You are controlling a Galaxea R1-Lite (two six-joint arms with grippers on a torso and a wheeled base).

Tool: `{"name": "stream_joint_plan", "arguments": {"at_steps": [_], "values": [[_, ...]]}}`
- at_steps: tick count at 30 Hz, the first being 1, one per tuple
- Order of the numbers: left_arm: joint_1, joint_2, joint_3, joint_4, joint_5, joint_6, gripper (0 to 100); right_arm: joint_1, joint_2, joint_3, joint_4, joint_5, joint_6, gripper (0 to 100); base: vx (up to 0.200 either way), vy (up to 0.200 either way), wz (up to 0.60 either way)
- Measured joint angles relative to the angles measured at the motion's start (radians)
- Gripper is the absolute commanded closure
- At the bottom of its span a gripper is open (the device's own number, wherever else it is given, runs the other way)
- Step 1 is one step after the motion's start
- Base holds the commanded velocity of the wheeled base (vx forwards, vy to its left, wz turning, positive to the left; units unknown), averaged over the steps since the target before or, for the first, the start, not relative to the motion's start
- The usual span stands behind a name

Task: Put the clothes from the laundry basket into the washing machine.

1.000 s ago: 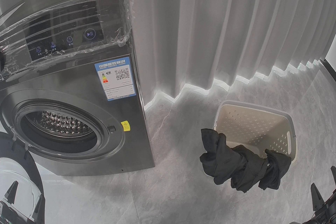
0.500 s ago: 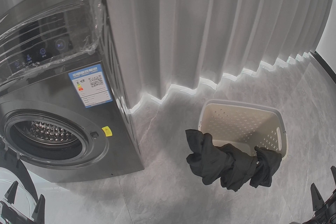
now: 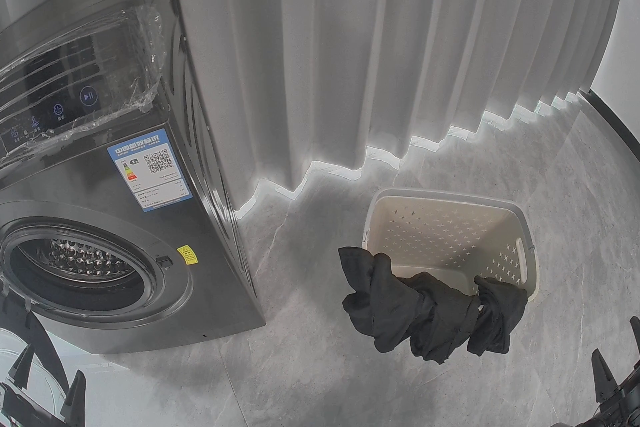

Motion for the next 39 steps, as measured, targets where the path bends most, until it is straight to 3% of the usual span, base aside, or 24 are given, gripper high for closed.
{"name": "stream_joint_plan", "arguments": {"at_steps": [4,18,30,39], "values": [[0.001,0.0,0.0,0.0,0.0,0.0,0,0.0,0.0,0.0,0.0,-0.001,0.0,0,0.0,0.0,-0.6],[0.0,0.0,0.0,0.0,0.0,0.002,0,-0.001,0.0,0.0,0.001,-0.001,0.003,0,0.0,0.0,0.0],[0.001,0.0,0.0,0.0,0.0,0.002,0,-0.002,0.0,0.0,0.001,-0.001,0.003,0,0.0,-0.2,0.0],[0.001,0.0,0.0,0.0,0.0,0.002,0,-0.001,0.0,0.0,0.001,-0.002,0.003,0,0.0,0.0,0.0]]}}
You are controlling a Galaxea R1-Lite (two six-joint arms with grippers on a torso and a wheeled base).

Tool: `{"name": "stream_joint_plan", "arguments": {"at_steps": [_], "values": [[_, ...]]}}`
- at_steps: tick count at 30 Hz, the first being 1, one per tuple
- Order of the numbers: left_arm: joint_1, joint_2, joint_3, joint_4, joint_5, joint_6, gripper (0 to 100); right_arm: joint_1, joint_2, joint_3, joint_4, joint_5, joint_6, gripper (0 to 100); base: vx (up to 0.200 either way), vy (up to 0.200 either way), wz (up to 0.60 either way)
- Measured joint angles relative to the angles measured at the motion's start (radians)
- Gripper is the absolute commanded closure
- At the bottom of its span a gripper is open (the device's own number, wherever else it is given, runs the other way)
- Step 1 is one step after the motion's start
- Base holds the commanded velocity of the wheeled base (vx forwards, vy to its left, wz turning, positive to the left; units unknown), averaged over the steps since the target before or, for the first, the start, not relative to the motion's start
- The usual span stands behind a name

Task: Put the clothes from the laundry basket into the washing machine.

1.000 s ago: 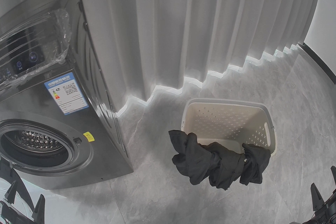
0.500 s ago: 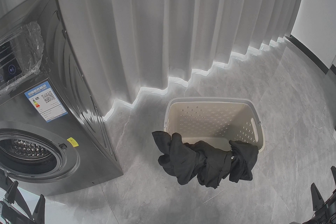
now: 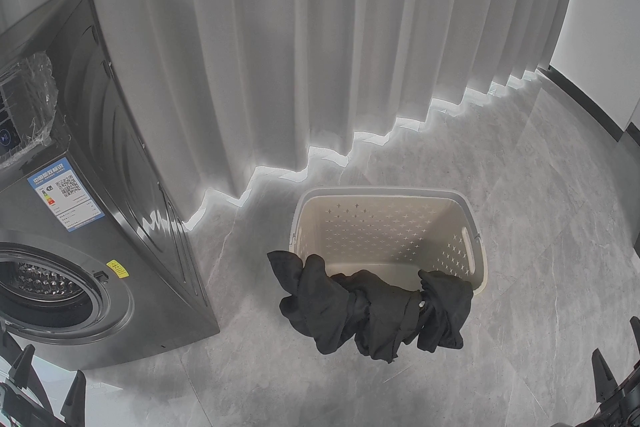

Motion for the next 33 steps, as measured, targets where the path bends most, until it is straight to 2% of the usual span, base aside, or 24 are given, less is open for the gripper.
{"name": "stream_joint_plan", "arguments": {"at_steps": [30,33], "values": [[0.0,0.0,0.0,0.0,0.0,0.001,0,-0.001,0.0,0.0,0.0,0.0,-0.013,0,0.0,0.0,0.0],[0.0,0.0,0.0,0.0,0.0,-0.001,0,-0.001,0.0,0.0,0.0,0.0,-0.013,0,0.0,-0.2,0.0]]}}
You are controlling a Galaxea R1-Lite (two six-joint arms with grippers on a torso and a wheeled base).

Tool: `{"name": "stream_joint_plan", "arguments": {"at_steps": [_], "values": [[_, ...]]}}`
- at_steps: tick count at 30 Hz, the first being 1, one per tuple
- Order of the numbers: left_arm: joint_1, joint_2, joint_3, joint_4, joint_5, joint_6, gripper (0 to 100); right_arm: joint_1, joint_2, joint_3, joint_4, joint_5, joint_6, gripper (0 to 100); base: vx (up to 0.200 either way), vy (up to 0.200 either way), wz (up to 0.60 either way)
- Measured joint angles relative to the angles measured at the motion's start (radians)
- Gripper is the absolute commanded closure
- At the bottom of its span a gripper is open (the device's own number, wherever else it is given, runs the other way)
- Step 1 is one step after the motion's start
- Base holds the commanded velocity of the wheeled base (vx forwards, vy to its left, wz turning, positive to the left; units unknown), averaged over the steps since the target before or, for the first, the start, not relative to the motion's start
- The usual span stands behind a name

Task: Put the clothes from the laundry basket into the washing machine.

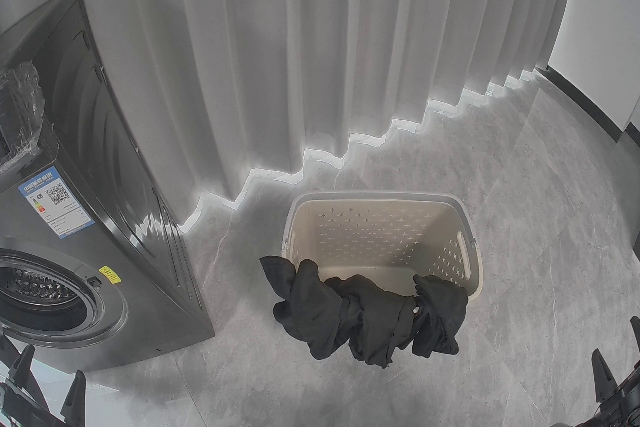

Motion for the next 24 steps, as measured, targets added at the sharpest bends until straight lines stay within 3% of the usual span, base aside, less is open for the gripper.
{"name": "stream_joint_plan", "arguments": {"at_steps": [19,24], "values": [[0.0,0.0,0.0,0.0,0.0,0.001,0,0.0,0.0,-0.001,-0.017,0.007,0.011,0,0.0,-0.011,0.0],[0.0,0.0,0.0,0.0,0.0,0.001,0,0.005,0.01,-0.097,0.011,0.016,0.043,0,0.0,-0.08,0.0]]}}
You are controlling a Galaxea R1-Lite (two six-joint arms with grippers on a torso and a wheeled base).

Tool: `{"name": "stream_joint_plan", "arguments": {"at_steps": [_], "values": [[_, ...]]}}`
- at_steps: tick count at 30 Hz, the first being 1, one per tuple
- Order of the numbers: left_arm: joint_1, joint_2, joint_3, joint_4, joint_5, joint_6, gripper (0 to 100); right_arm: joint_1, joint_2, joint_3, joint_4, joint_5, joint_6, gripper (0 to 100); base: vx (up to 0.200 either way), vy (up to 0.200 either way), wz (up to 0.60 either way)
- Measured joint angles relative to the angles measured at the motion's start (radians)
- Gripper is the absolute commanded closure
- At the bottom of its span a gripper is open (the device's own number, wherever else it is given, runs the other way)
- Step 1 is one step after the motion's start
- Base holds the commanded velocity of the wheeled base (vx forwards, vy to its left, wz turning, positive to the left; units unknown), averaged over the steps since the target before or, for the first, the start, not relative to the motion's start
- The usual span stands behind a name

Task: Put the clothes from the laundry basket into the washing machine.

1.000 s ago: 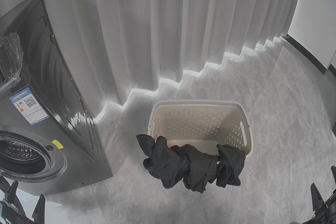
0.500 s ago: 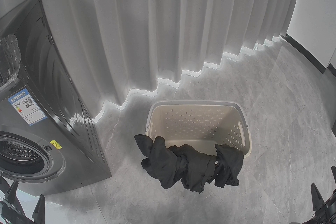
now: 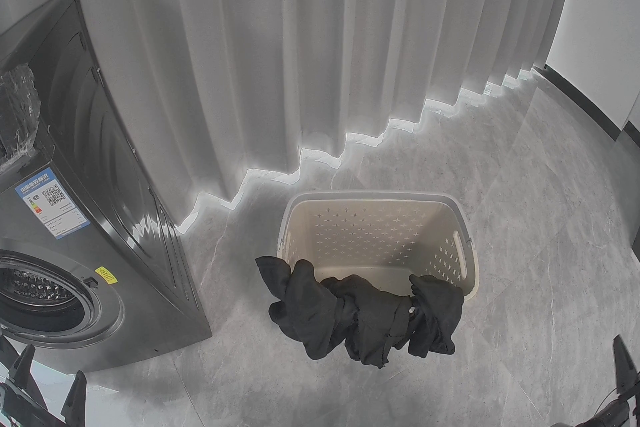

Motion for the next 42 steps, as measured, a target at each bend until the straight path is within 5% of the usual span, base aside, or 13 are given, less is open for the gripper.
{"name": "stream_joint_plan", "arguments": {"at_steps": [7,14,42], "values": [[0.0,0.0,0.0,0.0,-0.001,0.001,0,0.048,0.137,-0.11,0.04,0.058,0.136,0,0.0,0.0,0.0],[0.0,0.0,0.0,0.0,-0.001,0.0,0,0.145,0.415,-0.131,-0.016,0.086,0.198,0,0.0,0.0,0.0],[0.0,0.0,0.0,0.0,-0.001,-0.003,0,0.25,1.407,-0.14,-0.617,0.104,0.234,0,0.0,0.0,0.0]]}}
